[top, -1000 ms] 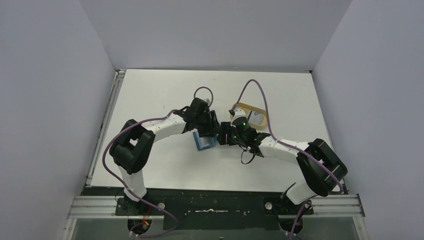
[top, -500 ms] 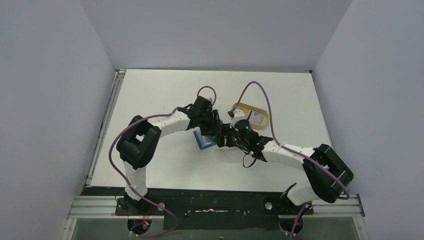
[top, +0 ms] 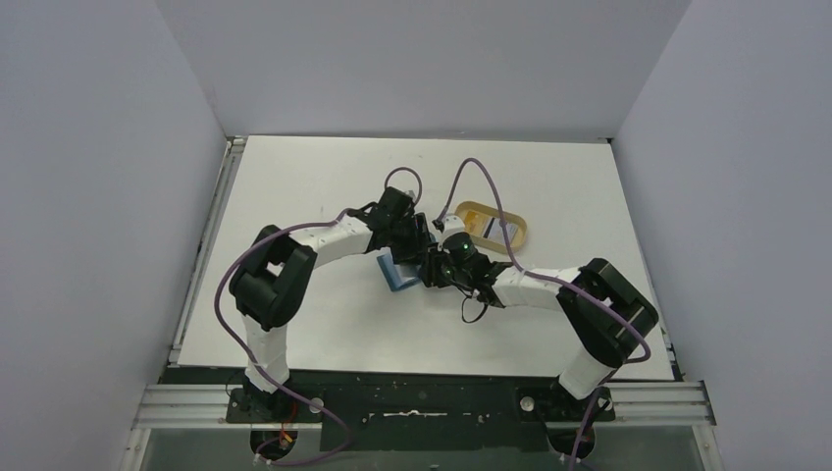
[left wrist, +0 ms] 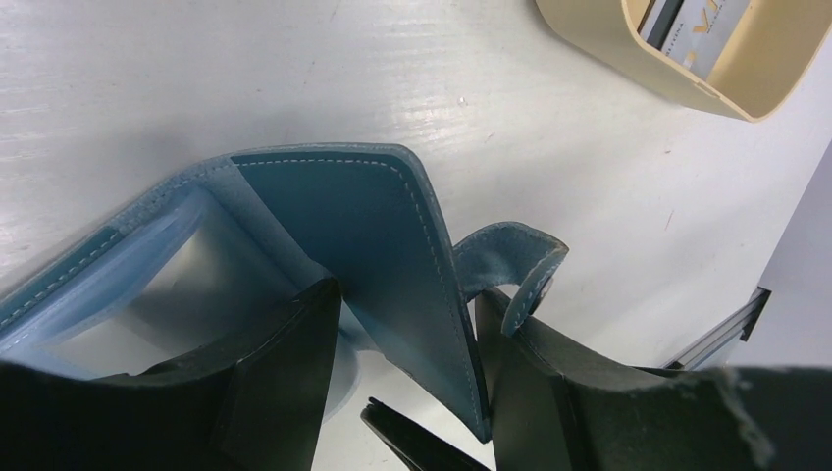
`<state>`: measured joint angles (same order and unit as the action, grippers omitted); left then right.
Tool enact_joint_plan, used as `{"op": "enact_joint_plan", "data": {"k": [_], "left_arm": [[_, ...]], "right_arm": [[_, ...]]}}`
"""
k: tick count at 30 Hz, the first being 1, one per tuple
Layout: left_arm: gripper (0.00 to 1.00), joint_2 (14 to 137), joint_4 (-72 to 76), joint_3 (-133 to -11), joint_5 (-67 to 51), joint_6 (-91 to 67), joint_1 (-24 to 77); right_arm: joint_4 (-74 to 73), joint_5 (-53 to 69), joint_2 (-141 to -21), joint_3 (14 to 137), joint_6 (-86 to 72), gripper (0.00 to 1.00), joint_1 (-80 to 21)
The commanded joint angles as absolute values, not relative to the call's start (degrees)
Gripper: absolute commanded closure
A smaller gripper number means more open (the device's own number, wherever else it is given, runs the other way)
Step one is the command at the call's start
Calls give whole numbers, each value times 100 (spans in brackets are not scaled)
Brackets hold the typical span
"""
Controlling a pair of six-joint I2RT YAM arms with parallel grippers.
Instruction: Take the credit cards out of the card holder
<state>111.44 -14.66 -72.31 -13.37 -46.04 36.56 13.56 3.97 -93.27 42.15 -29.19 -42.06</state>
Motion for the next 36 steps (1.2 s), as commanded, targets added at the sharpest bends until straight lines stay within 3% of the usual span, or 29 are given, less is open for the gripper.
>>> {"op": "enact_joint_plan", "data": {"k": [1,5,11,14,15,16,25,36], "left_arm": [[50,11115,-1449,-7480,-1440,-4501,3665],[50,11105,-1450,-7499,-1489,-4505,3652],[43,10853,-1498,-7475,-1682,-4380,3307],[18,10469,-1243,-7250,-2010,-4401,2790],[16,10329,-1151,-7168,-2127,-4418,2612],[4,10212,-1108,-7107,-2205,-4403,2474],[3,9391,-241,-5640,-1929,-4511,2197],[3,9445,1427,-4209,-1367,-5237,2406]], "right_arm": [[2045,329,-9457,4556,-2965,73,-4210],[2146,236,-9480,4526,-3052,100,-4211],[2396,23,-9278,4175,-3264,100,-4161],[2470,18,-9166,3981,-3383,100,-4103],[2480,18,-9152,3947,-3406,100,-4083],[2505,18,-9129,3912,-3444,100,-4067],[3038,393,-9333,3717,-3941,100,-3701],[4001,1064,-9780,3702,-4609,100,-3489]]}}
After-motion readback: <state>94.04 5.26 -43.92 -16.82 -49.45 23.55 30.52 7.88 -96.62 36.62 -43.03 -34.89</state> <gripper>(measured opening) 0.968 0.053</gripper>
